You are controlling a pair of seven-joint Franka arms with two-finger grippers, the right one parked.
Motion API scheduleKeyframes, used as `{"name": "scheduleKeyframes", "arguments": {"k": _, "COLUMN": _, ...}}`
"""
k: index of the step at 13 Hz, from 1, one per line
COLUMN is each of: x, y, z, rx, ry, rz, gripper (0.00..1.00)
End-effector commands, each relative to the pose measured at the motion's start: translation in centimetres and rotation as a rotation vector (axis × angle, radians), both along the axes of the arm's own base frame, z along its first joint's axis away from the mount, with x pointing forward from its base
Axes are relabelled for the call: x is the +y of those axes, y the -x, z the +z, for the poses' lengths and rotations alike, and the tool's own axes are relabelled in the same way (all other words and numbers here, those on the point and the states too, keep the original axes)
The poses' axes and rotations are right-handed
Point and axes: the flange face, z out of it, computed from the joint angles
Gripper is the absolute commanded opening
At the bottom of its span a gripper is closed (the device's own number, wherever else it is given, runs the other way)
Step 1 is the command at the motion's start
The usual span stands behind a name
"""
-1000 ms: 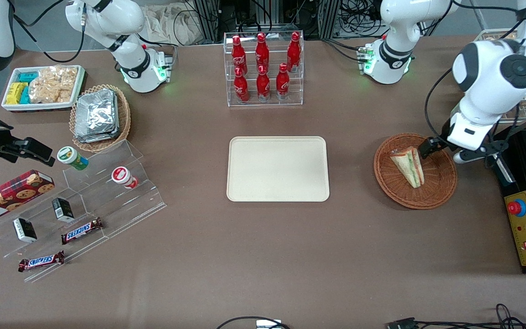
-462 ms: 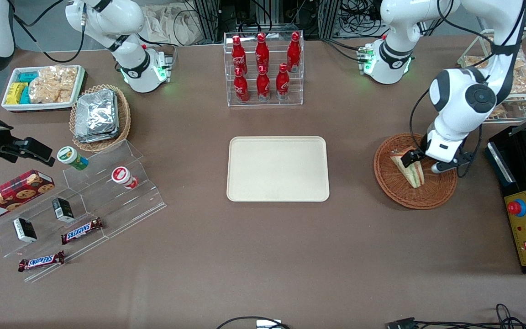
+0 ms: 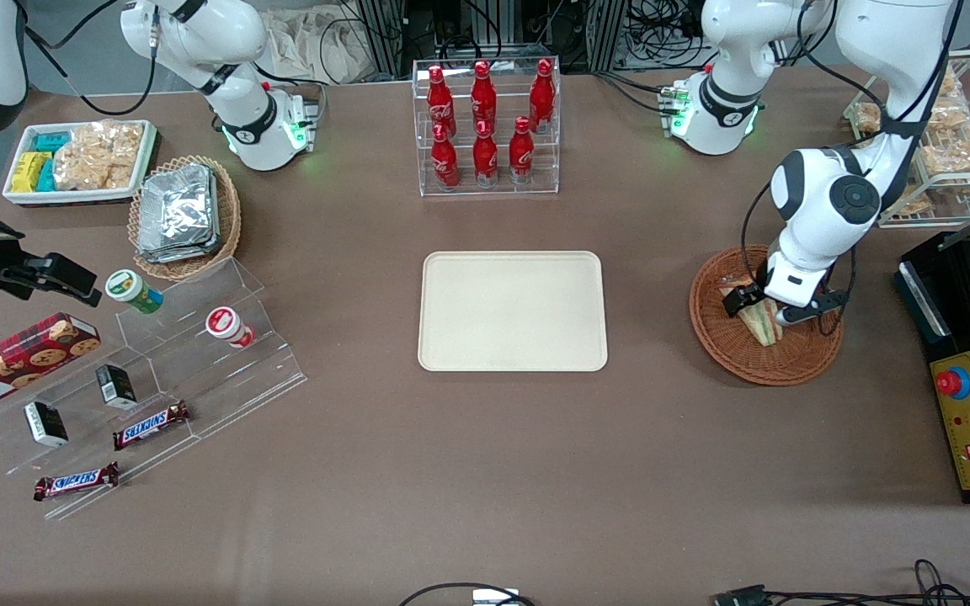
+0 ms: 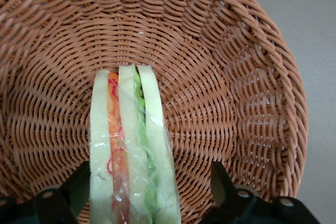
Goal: Place sandwich from basket to tray
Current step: 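Lift the wrapped sandwich up out of the basket with the left gripper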
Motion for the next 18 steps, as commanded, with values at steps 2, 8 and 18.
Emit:
{"name": "scheduleKeyframes", "arguments": {"k": 2, "x": 0.2, "y": 0.0, "z": 0.1, "rx": -0.017, "ry": -0.001, "rz": 0.008, "gripper": 0.72}}
{"name": "scheduleKeyframes", "arguments": {"k": 8, "x": 0.3, "y": -0.3, "z": 2.7, "rx": -0.023, "ry": -0.017, "rz": -0.031, "gripper": 0.19}}
{"name": "scheduleKeyframes", "arguments": {"k": 18, "x": -0.9, "y": -6.0, "z": 33.3, "rx": 0.251, "ry": -0.042, "rz": -0.194, "gripper": 0.22}}
